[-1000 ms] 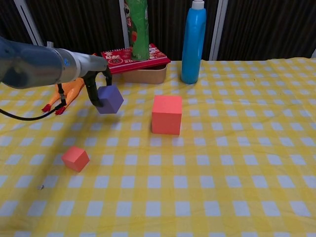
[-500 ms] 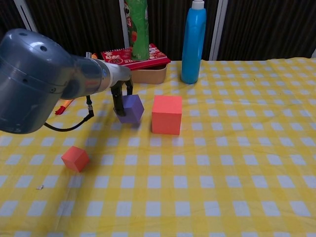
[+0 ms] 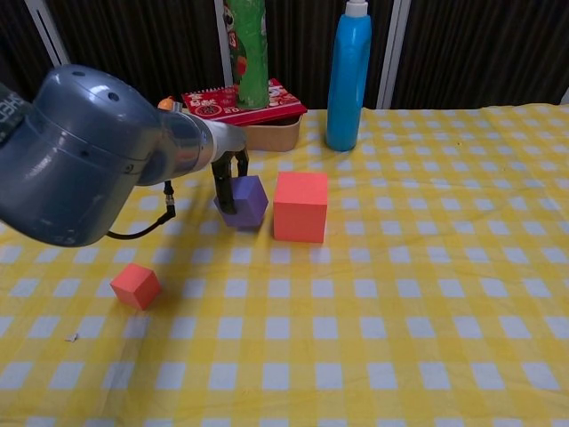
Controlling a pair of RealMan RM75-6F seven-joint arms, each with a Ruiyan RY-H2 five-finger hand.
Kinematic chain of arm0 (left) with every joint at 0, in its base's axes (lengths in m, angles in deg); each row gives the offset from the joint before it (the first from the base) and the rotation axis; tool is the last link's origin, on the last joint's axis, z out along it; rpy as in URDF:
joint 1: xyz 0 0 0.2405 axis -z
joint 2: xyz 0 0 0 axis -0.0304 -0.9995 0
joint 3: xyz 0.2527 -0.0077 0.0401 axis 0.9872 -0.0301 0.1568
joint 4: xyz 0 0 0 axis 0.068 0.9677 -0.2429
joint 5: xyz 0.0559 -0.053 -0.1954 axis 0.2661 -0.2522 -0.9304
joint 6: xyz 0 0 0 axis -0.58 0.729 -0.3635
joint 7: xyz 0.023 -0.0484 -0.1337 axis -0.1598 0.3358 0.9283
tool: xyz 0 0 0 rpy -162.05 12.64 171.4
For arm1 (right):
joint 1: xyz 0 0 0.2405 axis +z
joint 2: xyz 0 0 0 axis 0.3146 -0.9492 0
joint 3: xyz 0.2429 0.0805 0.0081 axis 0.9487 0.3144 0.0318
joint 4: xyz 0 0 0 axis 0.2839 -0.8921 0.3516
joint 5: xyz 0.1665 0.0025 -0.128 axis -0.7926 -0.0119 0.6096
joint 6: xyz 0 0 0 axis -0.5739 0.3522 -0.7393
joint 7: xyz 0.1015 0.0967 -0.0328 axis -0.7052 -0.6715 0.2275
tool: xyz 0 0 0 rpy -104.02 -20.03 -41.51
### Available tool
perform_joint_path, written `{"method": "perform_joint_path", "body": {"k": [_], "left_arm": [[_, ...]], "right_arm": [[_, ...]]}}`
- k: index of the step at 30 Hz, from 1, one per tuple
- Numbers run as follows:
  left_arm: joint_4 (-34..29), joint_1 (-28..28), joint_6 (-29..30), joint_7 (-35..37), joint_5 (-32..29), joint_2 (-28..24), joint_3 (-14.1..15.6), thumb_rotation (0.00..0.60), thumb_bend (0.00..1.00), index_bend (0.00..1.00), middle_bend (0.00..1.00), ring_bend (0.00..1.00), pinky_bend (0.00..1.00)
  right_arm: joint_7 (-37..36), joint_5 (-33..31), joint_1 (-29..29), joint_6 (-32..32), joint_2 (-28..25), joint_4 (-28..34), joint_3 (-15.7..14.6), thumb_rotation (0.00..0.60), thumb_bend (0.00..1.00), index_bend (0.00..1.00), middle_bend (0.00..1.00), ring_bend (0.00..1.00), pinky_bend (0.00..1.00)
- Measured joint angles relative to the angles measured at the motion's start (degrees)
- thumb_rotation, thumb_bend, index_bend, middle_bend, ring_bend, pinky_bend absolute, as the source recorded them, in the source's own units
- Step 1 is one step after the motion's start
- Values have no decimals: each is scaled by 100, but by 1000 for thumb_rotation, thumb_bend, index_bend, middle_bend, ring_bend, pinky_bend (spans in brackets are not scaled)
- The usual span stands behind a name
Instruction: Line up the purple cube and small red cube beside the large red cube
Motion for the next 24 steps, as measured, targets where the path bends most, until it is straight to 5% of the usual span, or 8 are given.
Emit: {"method": "perform_joint_path", "body": {"k": [24], "left_arm": [[549, 128, -226, -262, -105, 366, -272, 600, 354, 407, 0, 0, 38]], "right_arm": [[-95, 22, -8, 29, -3, -6, 5, 600, 368, 0, 0, 0, 36]]}}
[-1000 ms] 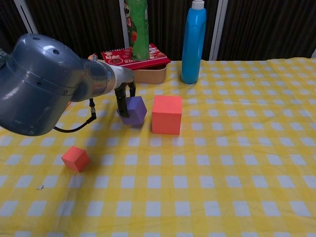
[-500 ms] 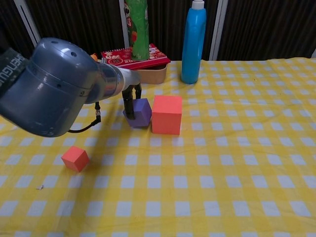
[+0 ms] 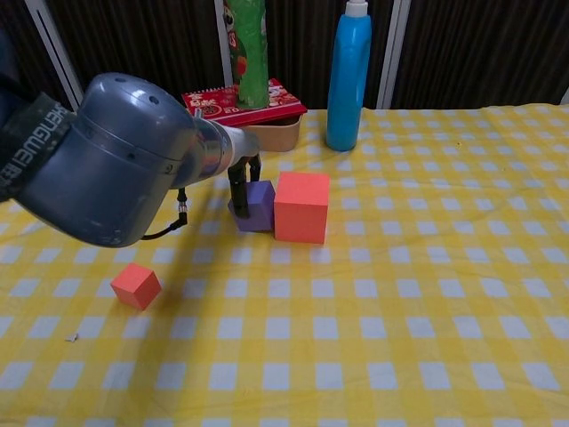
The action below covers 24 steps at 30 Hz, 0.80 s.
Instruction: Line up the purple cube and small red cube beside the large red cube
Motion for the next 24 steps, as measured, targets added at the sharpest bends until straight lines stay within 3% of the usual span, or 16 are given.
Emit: {"method": "perform_joint_path", "body": {"k": [11, 18, 24], "left_arm": [[40, -31, -8, 23, 106, 64, -48, 600, 255, 330, 0, 0, 37], [-60, -123, 18, 92, 205, 9, -51, 600, 236, 256, 0, 0, 37], [-352, -247, 69, 209, 306, -132, -54, 600, 236, 251, 0, 0, 37]], "right_arm": [[-14, 32, 1, 14, 5, -15, -7, 600, 367, 0, 0, 0, 36], [-4, 68, -3, 41, 21, -35, -15, 600, 368, 0, 0, 0, 36], [-9, 49, -5, 40, 20, -45, -8, 600, 367, 0, 0, 0, 36]]}}
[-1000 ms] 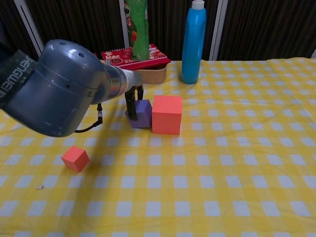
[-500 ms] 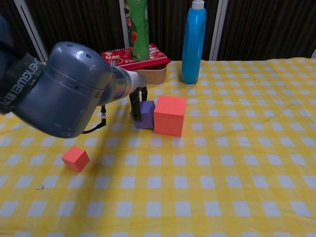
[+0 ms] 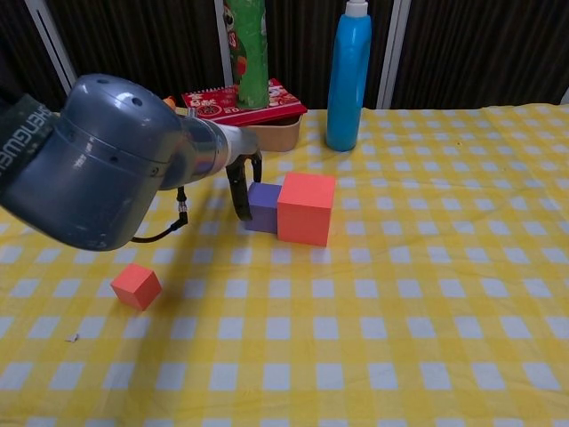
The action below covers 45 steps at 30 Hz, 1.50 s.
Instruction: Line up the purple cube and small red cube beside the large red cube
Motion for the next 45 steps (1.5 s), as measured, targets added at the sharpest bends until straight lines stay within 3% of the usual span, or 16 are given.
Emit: {"method": "perform_joint_path", "body": {"k": [5, 11, 18, 24, 30, 36, 45], "left_arm": [[-543, -217, 102, 203, 191, -268, 38, 600, 236, 251, 0, 0, 37], [-1691, -740, 321, 605, 1057, -999, 374, 600, 236, 252, 0, 0, 37], [-2987, -1651, 573, 1403, 2776, -2102, 1163, 600, 236, 288, 0, 0, 37], [-3525, -2325, 653, 2078, 4160, -2717, 1952, 600, 236, 323, 0, 0, 37], [-3651, -2773, 655, 2501, 5322, -2949, 2593, 600, 236, 337, 0, 0, 37], [-3341, -2995, 558, 2660, 6090, -2933, 2983, 600, 237, 344, 0, 0, 37], [-2628, -3202, 176, 2701, 6097, -2478, 3107, 600, 240, 340, 0, 0, 37]], "right_arm": [[36, -7, 2, -1, 0, -11, 4, 600, 367, 0, 0, 0, 36], [120, -66, 4, 5, 13, -7, 36, 600, 367, 0, 0, 0, 36], [279, -190, 19, -31, 38, 15, 82, 600, 367, 0, 0, 0, 36], [415, -241, 35, -38, 88, 39, 111, 600, 367, 0, 0, 0, 36], [494, -261, 40, -32, 124, 47, 123, 600, 366, 0, 0, 0, 36], [505, -277, 39, -35, 121, 41, 131, 600, 367, 0, 0, 0, 36], [506, -267, 38, -44, 112, 54, 121, 600, 367, 0, 0, 0, 36]]}}
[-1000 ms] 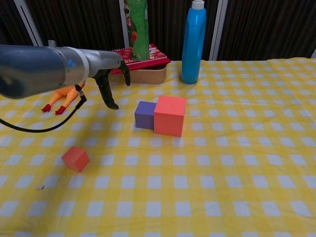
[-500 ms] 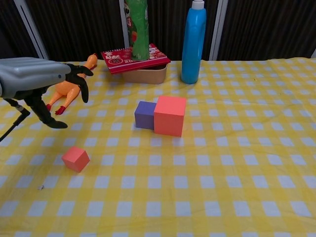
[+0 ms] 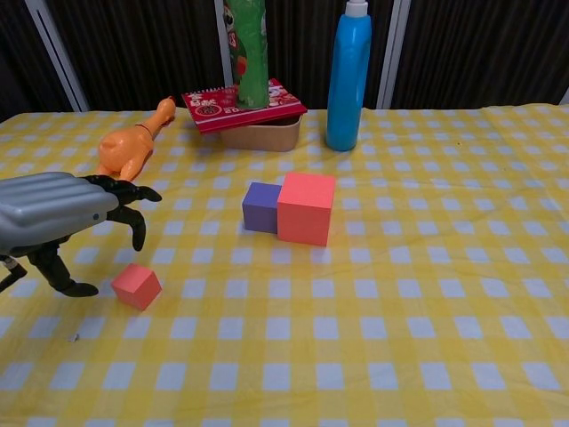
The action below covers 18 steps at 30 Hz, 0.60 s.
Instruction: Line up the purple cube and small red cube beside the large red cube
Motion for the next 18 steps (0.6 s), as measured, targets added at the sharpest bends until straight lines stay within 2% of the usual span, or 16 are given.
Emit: {"method": "perform_joint_path", "body": {"k": [10, 18], "left_arm": [[192, -65, -180, -23, -73, 223, -124, 600, 259, 360, 0, 0, 37], [347, -106, -268, 0, -194, 406, -267, 600, 372, 478, 0, 0, 37]], "right_arm": [[-8, 14, 1, -2, 4, -4, -6, 600, 367, 0, 0, 0, 36], [-24, 47, -8, 15, 6, -5, -20, 600, 367, 0, 0, 0, 36]]}}
